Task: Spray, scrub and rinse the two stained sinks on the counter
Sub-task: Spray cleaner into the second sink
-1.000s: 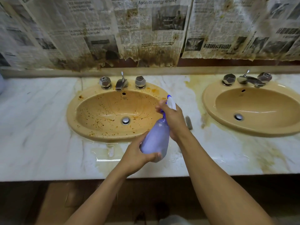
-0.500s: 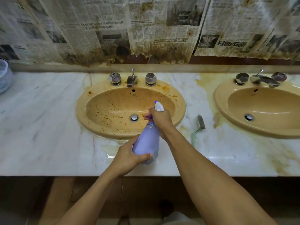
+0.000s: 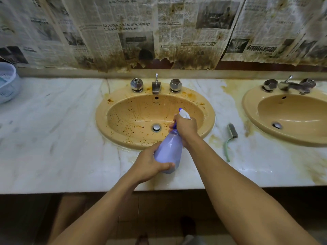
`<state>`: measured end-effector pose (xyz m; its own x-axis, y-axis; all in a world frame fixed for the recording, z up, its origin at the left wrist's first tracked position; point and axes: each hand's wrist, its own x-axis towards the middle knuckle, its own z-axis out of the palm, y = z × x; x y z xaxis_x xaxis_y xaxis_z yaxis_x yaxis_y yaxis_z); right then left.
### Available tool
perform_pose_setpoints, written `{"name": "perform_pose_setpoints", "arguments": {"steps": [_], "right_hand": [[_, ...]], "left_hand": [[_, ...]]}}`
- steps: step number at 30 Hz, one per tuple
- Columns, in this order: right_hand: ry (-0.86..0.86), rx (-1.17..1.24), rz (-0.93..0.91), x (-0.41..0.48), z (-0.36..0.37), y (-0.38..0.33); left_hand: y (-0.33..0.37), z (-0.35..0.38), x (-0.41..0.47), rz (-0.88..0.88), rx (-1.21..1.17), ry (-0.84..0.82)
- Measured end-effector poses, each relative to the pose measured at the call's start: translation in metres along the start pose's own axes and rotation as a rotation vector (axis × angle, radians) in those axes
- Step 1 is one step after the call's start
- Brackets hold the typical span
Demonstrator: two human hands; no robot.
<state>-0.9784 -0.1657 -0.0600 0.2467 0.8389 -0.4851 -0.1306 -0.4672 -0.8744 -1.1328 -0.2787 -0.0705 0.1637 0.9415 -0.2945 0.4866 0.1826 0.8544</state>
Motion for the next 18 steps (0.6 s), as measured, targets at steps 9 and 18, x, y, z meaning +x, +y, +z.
{"name": "perform_pose_setpoints", "arguments": {"steps": [9, 18], "right_hand": [[-0.049, -0.015, -0.039, 0.004, 0.002, 0.000], [-0.071, -0.071, -0.048, 0.003, 0.019, -0.002]], "left_hand": [[-0.004, -0.008, 0.006, 0.018, -0.013, -0.022], [-0.004, -0.014, -0.004, 0.034, -0.035, 0.028]]}}
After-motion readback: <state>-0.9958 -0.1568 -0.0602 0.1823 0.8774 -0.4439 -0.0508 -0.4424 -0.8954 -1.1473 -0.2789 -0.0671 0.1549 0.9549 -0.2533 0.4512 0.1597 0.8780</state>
